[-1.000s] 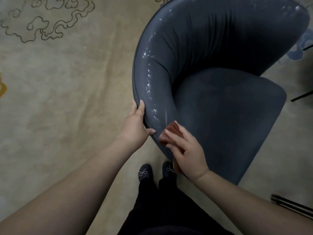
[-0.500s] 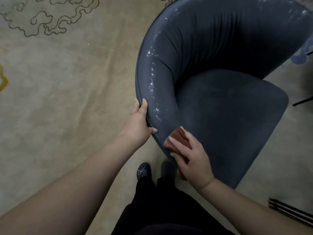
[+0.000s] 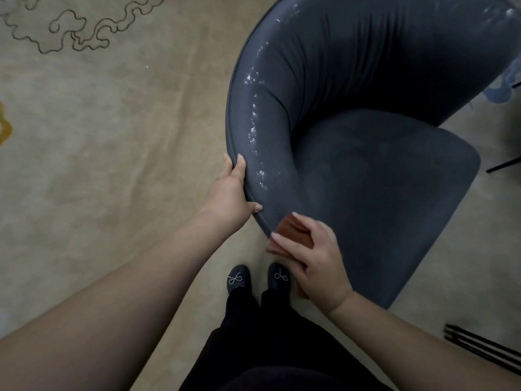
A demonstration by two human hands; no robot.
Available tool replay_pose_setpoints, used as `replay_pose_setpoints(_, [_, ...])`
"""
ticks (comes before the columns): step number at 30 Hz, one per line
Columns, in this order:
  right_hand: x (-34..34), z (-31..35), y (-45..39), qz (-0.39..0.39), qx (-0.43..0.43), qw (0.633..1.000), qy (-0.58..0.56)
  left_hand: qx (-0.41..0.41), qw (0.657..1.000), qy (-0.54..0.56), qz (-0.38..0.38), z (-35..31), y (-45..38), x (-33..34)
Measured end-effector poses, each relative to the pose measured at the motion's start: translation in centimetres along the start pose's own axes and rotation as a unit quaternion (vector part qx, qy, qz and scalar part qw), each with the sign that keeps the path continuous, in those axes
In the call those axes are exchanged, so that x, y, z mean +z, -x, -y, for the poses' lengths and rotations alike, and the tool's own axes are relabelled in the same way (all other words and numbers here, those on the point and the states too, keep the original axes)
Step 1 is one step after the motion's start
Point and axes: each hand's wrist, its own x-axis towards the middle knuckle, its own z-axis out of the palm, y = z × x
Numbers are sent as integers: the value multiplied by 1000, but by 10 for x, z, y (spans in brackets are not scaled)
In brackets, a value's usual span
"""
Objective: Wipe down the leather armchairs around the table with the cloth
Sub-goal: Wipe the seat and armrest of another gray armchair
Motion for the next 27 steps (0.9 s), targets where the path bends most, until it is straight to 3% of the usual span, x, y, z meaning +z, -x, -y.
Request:
replay_pose_setpoints(6, [13, 6, -71, -30, 111, 993, -36, 12, 999, 41, -13, 6, 1, 2])
replay_pose_setpoints(11, [4, 1, -28, -19, 33, 999, -15, 12, 987, 163, -10, 7, 3, -1])
replay_pose_setpoints(19, [21, 2, -127, -30, 100, 993, -58, 5, 953, 297, 55, 11, -4, -8])
replay_pose_setpoints(23, [15, -3, -99, -8, 78, 995, -57, -12, 924, 375, 81, 12, -4, -8])
replay_pose_setpoints(27, [14, -4, -88, 10, 78, 995, -64, -5, 917, 388, 89, 13, -5, -6])
